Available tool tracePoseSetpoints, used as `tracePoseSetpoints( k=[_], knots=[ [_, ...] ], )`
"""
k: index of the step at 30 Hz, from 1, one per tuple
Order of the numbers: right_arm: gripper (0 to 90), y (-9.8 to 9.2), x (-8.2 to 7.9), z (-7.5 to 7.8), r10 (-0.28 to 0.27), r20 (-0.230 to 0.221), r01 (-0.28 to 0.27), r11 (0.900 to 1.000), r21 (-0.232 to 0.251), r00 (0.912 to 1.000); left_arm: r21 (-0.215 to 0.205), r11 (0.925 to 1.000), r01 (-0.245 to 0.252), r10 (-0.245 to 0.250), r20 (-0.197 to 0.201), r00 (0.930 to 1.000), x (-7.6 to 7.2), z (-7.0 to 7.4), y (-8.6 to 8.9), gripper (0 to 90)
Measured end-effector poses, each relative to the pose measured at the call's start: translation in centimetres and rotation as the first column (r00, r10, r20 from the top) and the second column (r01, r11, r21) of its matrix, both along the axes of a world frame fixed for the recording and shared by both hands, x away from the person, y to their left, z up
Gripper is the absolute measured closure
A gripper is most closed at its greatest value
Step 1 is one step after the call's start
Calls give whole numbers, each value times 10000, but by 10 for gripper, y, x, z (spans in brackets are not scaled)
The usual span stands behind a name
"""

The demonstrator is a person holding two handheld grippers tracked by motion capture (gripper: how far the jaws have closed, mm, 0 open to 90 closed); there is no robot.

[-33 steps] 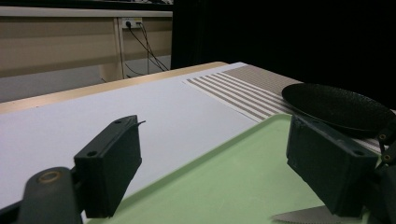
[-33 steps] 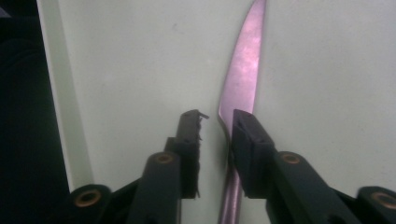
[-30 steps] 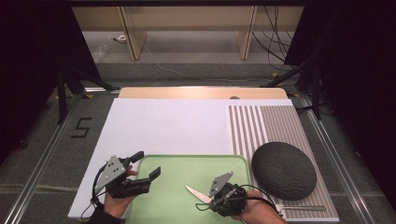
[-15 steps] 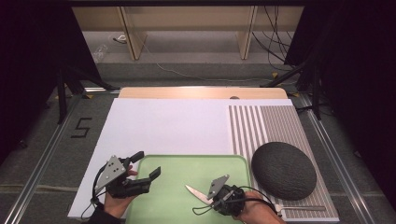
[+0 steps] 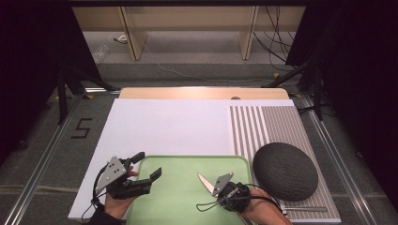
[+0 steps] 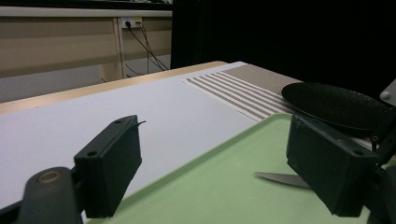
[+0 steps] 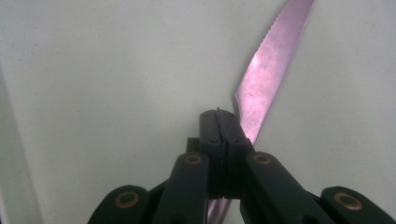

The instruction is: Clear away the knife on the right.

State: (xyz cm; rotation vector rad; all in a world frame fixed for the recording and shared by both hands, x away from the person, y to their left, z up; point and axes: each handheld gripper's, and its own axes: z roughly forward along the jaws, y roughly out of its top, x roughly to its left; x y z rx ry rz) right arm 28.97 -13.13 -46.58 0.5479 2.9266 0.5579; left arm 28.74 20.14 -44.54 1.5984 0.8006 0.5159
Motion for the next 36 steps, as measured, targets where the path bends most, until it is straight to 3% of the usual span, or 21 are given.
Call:
tracePoseSetpoints(
  k=[36],
  knots=[
    [900,-31,20,2,-1236,175,1243,9912,-453,9922,-20,10000,-3,3,16,10000,0,0,0,175]
  ],
)
